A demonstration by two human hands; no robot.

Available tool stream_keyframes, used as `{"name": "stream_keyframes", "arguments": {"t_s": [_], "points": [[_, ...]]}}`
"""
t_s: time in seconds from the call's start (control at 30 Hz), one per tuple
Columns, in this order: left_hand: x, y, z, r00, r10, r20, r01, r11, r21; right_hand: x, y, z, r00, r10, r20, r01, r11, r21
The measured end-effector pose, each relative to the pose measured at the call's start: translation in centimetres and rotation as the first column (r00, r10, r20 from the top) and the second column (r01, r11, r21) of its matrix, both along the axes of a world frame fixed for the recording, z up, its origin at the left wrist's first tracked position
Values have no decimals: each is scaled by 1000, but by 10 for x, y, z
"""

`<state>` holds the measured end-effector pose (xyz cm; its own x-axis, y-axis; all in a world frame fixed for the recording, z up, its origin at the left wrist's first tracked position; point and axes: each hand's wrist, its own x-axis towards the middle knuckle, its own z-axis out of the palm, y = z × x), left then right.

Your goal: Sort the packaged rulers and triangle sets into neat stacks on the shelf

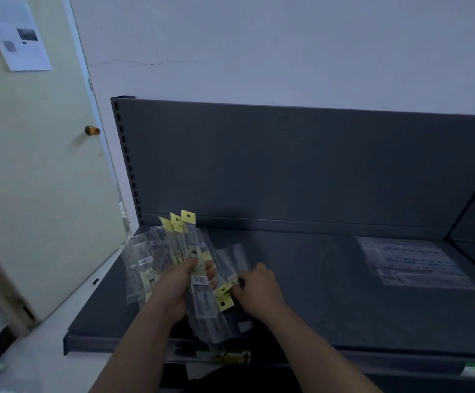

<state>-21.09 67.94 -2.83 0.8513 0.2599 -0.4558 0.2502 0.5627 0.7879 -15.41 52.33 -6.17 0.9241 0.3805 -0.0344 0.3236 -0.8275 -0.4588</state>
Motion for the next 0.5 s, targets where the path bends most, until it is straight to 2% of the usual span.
{"name": "stream_keyframes", "arguments": {"t_s": [0.17, 0.23, 0.3, 0.43, 0.5], "points": [[5, -8, 3, 989, 18, 149, -11, 999, -43, 6, -12, 40, 994, -5, -112, 34, 967, 254], [9, -23, 13, 973, 24, 228, -16, 999, -34, -1, -13, 56, 955, 114, -274, 17, 901, 434], [14, -43, 23, 956, 6, 292, -6, 1000, 1, -10, -16, 67, 867, 257, -427, 26, 833, 552], [20, -79, 34, 931, -175, 319, 156, 984, 84, -5, -47, 74, 823, 387, -416, 44, 687, 726], [24, -88, 28, 896, -326, 302, 244, 928, 281, 5, -72, 77, 835, 381, -397, 37, 682, 731]]}}
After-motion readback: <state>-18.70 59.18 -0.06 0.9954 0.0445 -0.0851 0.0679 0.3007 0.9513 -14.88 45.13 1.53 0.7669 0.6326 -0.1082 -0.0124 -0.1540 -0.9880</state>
